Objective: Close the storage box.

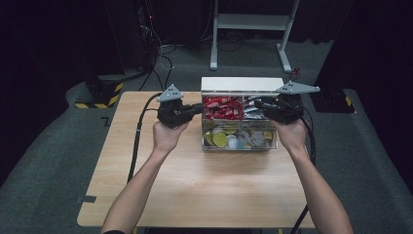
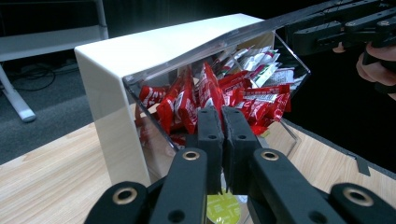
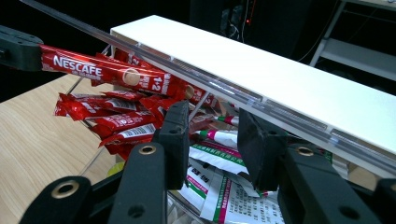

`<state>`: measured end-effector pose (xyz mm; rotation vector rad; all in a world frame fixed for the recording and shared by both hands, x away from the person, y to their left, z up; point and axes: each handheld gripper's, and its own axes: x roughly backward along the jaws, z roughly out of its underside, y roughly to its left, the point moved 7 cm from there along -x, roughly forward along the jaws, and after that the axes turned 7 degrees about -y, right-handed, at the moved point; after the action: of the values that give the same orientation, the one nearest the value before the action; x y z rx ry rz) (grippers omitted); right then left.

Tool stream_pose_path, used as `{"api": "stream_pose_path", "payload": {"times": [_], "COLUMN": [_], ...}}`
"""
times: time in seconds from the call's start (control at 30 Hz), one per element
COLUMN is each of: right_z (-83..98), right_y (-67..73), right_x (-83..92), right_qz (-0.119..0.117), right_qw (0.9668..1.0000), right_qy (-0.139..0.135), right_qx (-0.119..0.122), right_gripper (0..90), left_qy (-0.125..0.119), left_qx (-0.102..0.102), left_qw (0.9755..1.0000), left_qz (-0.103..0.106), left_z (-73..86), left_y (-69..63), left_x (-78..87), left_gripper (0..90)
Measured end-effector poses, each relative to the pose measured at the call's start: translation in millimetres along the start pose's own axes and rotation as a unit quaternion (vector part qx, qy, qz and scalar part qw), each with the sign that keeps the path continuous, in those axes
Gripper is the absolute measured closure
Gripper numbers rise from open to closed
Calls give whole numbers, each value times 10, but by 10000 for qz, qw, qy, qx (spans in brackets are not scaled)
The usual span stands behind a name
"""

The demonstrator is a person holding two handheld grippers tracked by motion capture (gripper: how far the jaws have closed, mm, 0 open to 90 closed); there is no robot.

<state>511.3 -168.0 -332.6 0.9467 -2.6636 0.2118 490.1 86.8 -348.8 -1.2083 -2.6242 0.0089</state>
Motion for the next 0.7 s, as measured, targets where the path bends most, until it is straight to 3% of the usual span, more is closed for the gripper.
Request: {"api": "stream_pose_path", "payload": {"times": [0.7], "right_z": [-9], "right_y": [-8], "right_x": [-2], "right_qz": [-2], "right_qw": [10000], "right_qy": [-27], "right_qx": [-42], "right_gripper": [639], "left_qy": [-191], "left_qx": [-28], "left_qw": [9998], "left_qz": [-27], "left_z": [23], "left_y": [-19], "left_x": [228], "left_gripper": [873]}}
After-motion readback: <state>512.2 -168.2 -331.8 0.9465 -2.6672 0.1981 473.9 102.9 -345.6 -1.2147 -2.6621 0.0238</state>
